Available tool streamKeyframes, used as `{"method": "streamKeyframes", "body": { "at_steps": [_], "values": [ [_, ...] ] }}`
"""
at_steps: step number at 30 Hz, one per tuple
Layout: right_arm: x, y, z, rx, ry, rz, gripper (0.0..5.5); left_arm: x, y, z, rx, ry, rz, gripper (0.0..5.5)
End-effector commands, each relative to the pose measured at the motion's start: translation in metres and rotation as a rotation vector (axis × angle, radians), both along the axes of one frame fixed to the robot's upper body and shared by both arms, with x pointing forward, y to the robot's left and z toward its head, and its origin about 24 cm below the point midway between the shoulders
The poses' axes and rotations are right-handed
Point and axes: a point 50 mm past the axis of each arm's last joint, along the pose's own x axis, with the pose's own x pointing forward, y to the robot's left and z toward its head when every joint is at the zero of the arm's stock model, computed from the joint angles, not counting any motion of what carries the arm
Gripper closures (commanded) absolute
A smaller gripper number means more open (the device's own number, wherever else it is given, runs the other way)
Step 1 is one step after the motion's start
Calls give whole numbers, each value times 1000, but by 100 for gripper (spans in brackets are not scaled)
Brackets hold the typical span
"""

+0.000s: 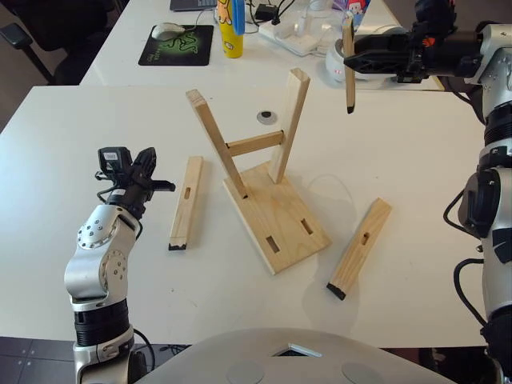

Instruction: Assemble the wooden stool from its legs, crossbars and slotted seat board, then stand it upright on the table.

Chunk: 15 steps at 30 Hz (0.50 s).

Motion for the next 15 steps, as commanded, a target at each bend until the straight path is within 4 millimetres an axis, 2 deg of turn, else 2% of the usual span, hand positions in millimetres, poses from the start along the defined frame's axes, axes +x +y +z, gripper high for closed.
{"method": "streamKeyframes", "body": {
  "at_steps": [1, 3, 7, 9, 12, 15],
  "values": [
    [-34, -21, -9, 236, 188, 88, 416, 3, 3, 1, 12, 29, -38, 550],
    [-47, -18, -24, 258, 287, 131, 416, 4, 3, 3, 14, 30, -49, 550],
    [-72, 2, -71, 259, 318, 187, 416, 5, -2, 3, 13, 43, -100, 550],
    [-79, 11, -87, 270, 328, 172, 416, 6, -9, 3, 13, 59, -154, 550],
    [-82, 25, -84, 348, 310, 147, 416, -1, -22, 2, 6, 87, -286, 550],
    [-82, 41, -73, 424, 280, 135, 416, -6, -20, -5, 14, 150, -330, 550]
  ]
}}
